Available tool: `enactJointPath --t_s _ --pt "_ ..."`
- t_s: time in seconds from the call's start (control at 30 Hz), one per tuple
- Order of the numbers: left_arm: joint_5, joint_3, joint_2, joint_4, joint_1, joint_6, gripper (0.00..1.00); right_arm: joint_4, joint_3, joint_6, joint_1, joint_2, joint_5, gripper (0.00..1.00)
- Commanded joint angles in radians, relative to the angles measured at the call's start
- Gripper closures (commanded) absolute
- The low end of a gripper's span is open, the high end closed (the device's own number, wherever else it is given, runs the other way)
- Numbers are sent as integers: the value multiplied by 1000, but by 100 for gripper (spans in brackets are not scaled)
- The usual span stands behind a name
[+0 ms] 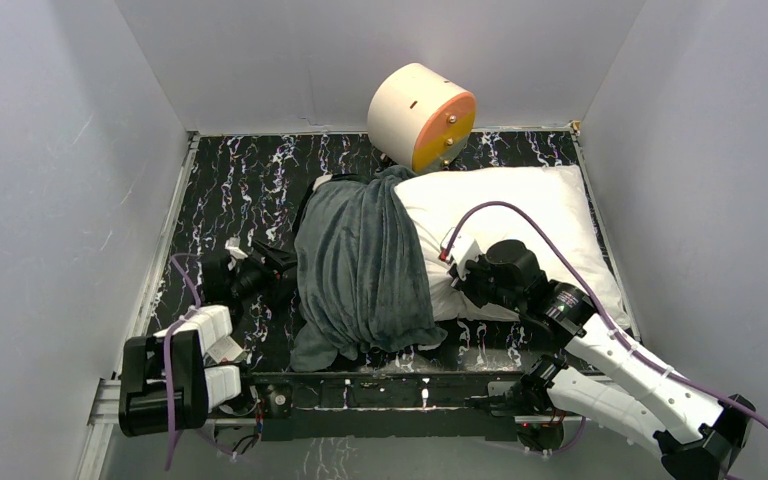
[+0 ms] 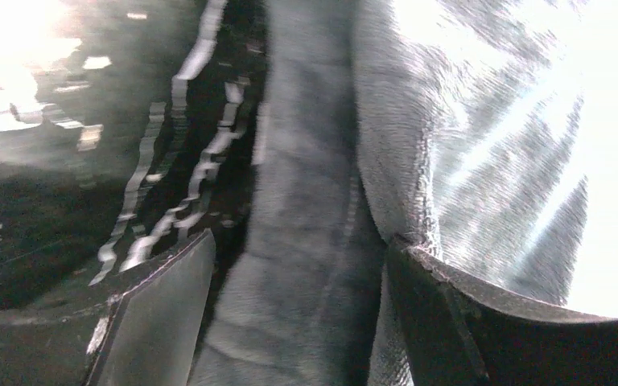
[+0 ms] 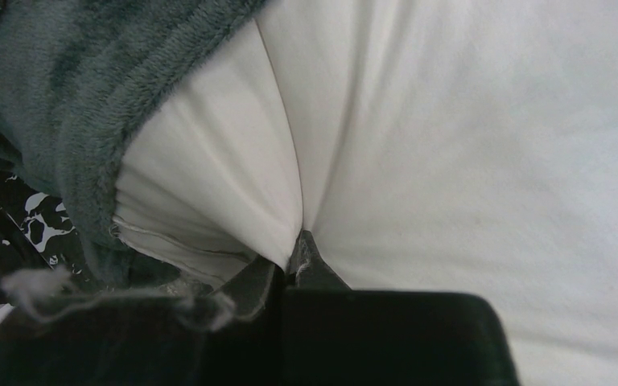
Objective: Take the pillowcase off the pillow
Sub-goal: Remove the pillow from the pillowcase.
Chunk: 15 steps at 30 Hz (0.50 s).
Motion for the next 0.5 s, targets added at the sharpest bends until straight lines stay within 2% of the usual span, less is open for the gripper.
enactJointPath --t_s 0.0,0.07,0.13,0.2,0.23,0.3,0.47 --pt "166 10 46 327 -69 -72 25 22 18 43 1 25 -43 100" --pt "171 38 72 333 -106 -53 33 25 20 48 1 38 -43 100" --pt "170 52 93 333 -139 -48 46 25 23 49 1 51 -43 100" --pt "148 44 83 332 -143 -55 65 20 29 52 0 64 -43 100" --pt "121 45 66 298 -142 -45 79 17 32 58 1 70 -38 100" --pt "48 75 14 146 -142 24 100 15 34 68 1 78 -17 100" --pt "-311 265 -130 -476 -141 281 100 46 26 124 1 76 104 100"
